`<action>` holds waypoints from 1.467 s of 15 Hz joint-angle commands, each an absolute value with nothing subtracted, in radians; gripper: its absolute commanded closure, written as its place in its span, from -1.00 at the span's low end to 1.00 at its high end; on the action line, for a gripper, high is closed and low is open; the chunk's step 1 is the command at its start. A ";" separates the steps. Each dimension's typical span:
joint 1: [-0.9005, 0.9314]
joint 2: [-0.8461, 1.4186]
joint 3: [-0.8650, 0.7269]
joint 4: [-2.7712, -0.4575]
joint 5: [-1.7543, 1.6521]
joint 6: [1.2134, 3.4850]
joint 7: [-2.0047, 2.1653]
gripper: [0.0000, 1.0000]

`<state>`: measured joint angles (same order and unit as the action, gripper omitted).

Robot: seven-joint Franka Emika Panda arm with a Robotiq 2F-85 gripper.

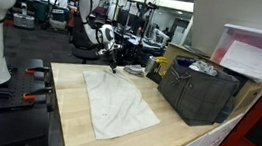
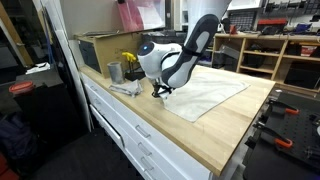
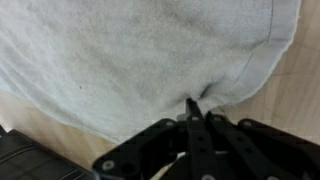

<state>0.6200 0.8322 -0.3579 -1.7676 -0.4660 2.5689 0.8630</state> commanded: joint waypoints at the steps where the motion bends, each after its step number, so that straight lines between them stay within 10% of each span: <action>1: 0.550 0.687 -0.293 -1.868 -0.457 2.531 0.773 0.99; 22: 0.210 0.602 -0.213 -1.783 -0.372 2.266 0.565 0.99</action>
<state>0.2356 0.6115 -0.2041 -1.8016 -0.3701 2.3103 0.5704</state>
